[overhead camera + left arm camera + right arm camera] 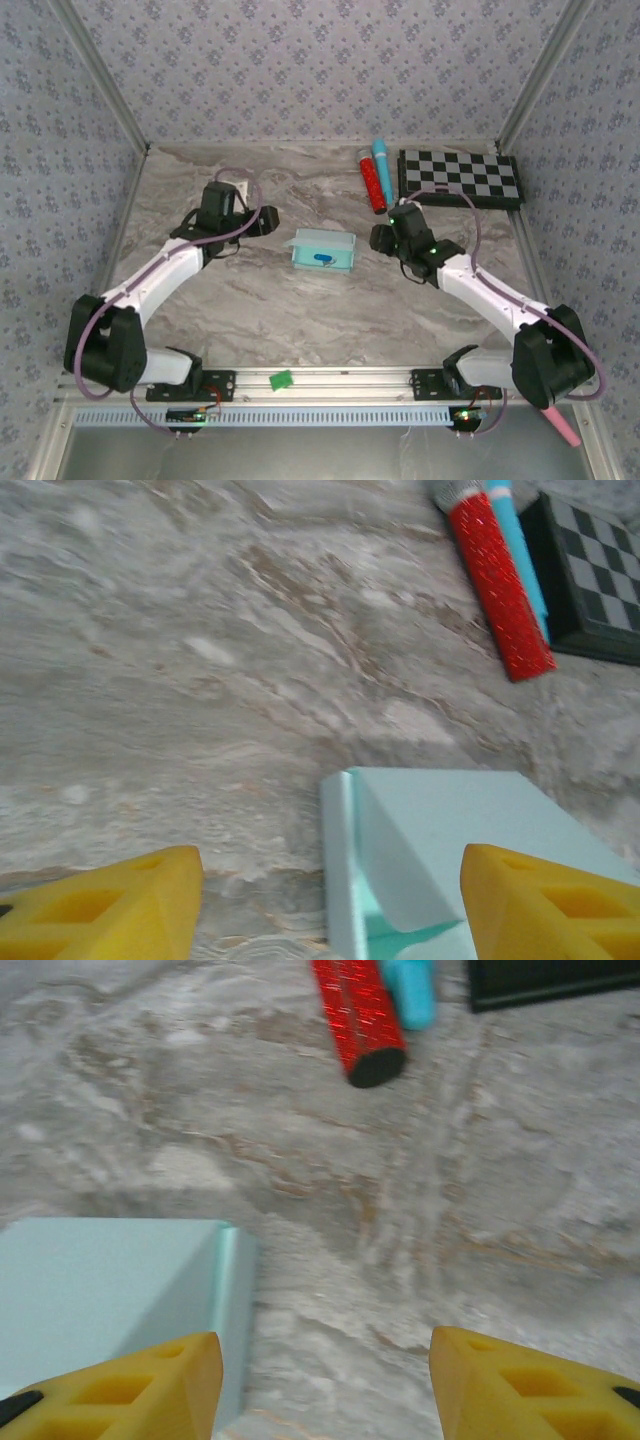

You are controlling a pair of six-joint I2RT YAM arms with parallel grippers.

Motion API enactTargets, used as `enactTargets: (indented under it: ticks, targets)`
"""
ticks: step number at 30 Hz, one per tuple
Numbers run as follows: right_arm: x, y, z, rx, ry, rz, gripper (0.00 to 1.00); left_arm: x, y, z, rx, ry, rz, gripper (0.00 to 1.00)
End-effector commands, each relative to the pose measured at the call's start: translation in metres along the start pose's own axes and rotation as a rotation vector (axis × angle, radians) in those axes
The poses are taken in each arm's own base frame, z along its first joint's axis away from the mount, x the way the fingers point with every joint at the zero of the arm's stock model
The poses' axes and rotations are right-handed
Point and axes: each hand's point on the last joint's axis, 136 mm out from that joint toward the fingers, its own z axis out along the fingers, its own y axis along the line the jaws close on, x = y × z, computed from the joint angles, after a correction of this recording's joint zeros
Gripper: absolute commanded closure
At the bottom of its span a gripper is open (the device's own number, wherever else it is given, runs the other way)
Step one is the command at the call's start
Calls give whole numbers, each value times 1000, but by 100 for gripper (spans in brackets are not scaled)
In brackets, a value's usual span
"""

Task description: Fold the paper box

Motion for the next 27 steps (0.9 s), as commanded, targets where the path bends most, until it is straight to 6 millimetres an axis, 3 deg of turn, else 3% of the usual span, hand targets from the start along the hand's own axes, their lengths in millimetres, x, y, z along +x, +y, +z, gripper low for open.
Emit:
enactTargets:
  ticks: [1, 7, 15, 27]
  targets:
    - [-5, 39, -1, -182, 52, -50, 41, 6, -22, 7, 114, 96, -20, 32]
    - [0, 59, 12, -266, 122, -50, 41, 16, -34, 27, 162, 175, -32, 35]
    - [11, 60, 28, -269, 177, -36, 42, 31, -40, 49, 188, 256, -38, 38]
    - [35, 56, 46, -263, 257, -37, 43, 58, -30, 74, 177, 335, -66, 43]
